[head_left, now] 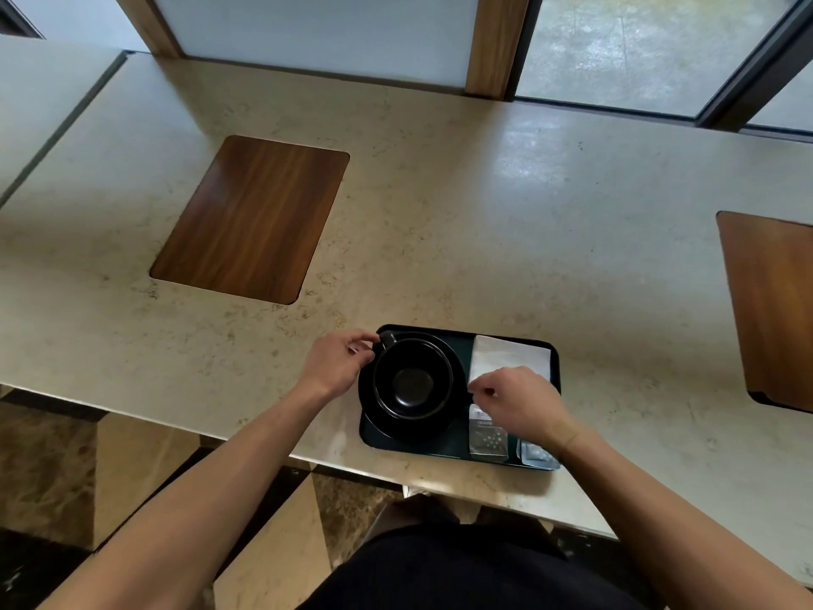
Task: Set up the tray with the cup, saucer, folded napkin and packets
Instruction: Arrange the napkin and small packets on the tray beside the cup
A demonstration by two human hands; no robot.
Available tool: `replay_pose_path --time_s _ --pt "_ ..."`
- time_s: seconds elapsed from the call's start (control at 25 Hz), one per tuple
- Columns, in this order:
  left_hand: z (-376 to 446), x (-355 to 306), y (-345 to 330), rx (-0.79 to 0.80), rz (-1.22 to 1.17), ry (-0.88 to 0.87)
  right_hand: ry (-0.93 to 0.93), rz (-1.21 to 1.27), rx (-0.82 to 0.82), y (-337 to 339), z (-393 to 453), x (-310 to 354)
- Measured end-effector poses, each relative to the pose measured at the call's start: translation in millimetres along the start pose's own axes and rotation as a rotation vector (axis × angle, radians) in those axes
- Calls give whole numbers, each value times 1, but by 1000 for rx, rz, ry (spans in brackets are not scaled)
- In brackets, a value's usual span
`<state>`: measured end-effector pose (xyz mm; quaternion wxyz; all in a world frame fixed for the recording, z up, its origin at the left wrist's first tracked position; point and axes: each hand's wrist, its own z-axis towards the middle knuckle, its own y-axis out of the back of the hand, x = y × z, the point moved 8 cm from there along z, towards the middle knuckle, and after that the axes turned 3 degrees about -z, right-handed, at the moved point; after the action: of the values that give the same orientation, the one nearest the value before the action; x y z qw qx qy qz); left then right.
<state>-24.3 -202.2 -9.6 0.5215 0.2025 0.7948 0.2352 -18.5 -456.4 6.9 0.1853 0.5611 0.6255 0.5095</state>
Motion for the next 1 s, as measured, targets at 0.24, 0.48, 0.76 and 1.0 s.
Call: replay_pose_path --time_s 0.24,0.48,0.76,1.0 --pt "-41 30 -1 -73 -59 58 71 12 -74 25 40 16" --pt "-61 42 -12 -91 -136 82 95 -26 -56 20 61 29" --pt "-42 31 -8 -86 -54 57 49 20 -70 19 46 18" --pt "-12 6 -8 -42 22 -30 1 -33 -84 9 16 7"
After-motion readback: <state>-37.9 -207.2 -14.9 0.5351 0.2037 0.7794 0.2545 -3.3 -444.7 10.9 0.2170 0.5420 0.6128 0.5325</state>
